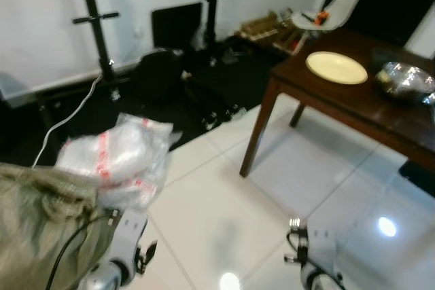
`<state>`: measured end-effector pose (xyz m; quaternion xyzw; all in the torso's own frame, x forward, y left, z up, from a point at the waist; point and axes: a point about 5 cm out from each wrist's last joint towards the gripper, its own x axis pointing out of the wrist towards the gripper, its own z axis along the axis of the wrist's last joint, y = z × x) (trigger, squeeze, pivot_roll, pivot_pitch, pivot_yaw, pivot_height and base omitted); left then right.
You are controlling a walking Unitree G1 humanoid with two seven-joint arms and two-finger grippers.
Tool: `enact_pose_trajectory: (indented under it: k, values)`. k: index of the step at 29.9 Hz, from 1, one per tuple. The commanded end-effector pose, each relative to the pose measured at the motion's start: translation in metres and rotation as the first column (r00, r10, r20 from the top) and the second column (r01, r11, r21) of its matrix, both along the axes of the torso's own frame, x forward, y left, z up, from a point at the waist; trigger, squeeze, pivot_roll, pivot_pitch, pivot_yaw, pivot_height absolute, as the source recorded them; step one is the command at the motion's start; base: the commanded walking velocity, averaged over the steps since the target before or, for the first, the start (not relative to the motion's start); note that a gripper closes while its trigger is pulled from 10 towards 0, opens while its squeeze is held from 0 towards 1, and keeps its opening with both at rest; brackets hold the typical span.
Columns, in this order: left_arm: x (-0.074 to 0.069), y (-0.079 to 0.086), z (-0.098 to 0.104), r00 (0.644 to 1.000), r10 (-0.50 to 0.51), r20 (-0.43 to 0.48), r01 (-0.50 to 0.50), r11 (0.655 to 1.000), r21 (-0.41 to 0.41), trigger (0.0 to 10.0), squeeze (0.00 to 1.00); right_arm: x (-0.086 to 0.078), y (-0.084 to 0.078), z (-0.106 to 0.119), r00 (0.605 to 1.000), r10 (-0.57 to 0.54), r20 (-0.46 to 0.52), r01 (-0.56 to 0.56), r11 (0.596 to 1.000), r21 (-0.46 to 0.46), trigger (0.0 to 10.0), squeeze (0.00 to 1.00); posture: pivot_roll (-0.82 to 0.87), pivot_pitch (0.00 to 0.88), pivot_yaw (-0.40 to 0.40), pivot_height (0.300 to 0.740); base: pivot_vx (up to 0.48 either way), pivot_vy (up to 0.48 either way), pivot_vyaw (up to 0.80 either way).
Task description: Setting the table
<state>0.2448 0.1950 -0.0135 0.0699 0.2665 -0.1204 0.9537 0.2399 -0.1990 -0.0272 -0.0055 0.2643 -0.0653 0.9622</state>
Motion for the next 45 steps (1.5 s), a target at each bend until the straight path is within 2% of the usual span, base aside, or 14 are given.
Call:
enact_pose_trajectory:
  k: [1, 24, 31, 35, 36, 39, 42, 43, 44, 45]
  values:
    - [-0.003, -0.005, -0.004, 1.0, -0.015, -0.018, 0.015, 1.0, -0.001, 10.0, 0.0, -0.006, -0.004, -0.004, 1.0, -0.018, -0.018, 0.018, 1.0, -0.002, 10.0, 0.0, -0.04, 0.049, 0.044, 0.74, 0.0, 0.0, -0.8]
    - [-0.002, -0.007, -0.004, 1.0, -0.021, -0.01, 0.021, 1.0, -0.003, 10.0, 0.0, -0.003, -0.004, -0.002, 1.0, -0.014, -0.004, 0.014, 1.0, -0.005, 10.0, 0.0, -0.04, 0.047, 0.043, 0.74, 0.0, 0.0, -0.8]
    - [0.003, -0.009, 0.002, 0.999, -0.023, 0.023, 0.023, 1.0, -0.002, 10.0, 0.0, 0.0, -0.004, 0.001, 1.0, -0.013, 0.013, 0.013, 1.0, -0.005, 10.0, 0.0, -0.05, 0.044, 0.043, 0.74, 0.0, 0.0, -0.8]
    - [0.014, -0.012, 0.017, 0.996, -0.007, 0.091, 0.009, 1.0, -0.017, 10.0, 0.0, 0.01, 0.0, 0.013, 0.997, 0.004, 0.075, -0.004, 1.0, -0.007, 10.0, 0.0, -0.05, 0.043, 0.045, 0.74, 0.0, 0.0, -0.8]
    - [0.023, -0.014, 0.031, 0.989, 0.017, 0.147, -0.013, 1.0, -0.027, 10.0, 0.0, 0.018, 0.003, 0.024, 0.991, 0.019, 0.131, -0.018, 1.0, -0.01, 10.0, 0.0, -0.05, 0.044, 0.045, 0.74, 0.0, 0.0, -0.8]
    - [0.035, -0.017, 0.054, 0.975, 0.049, 0.218, -0.037, 0.998, -0.056, 10.0, 0.0, 0.03, 0.009, 0.043, 0.975, 0.045, 0.219, -0.044, 0.999, -0.013, 10.0, 0.0, -0.05, 0.043, 0.046, 0.74, 0.0, 0.0, -0.8]
    - [0.038, -0.017, 0.061, 0.97, 0.055, 0.238, -0.042, 0.997, -0.06, 10.0, 0.0, 0.034, 0.011, 0.05, 0.967, 0.055, 0.247, -0.053, 0.998, -0.016, 10.0, 0.0, -0.05, 0.043, 0.046, 0.74, 0.0, 0.0, -0.8]
    - [0.045, -0.018, 0.077, 0.954, 0.065, 0.293, -0.045, 0.996, -0.073, 10.0, 0.0, 0.04, 0.015, 0.062, 0.952, 0.07, 0.297, -0.069, 0.998, -0.017, 10.0, 0.0, -0.05, 0.041, 0.047, 0.74, 0.0, 0.0, -0.8]
    - [0.045, -0.018, 0.077, 0.954, 0.065, 0.293, -0.045, 0.996, -0.073, 10.0, 0.0, 0.04, 0.015, 0.062, 0.952, 0.07, 0.297, -0.069, 0.998, -0.017, 10.0, 0.0, -0.05, 0.041, 0.047, 0.74, 0.0, 0.0, -0.8]
    - [0.055, -0.02, 0.108, 0.912, 0.088, 0.401, -0.045, 0.992, -0.115, 10.0, 0.0, 0.053, 0.023, 0.088, 0.912, 0.109, 0.396, -0.107, 0.994, -0.026, 10.0, 0.0, -0.05, 0.04, 0.046, 0.74, 0.0, 0.0, -0.8]
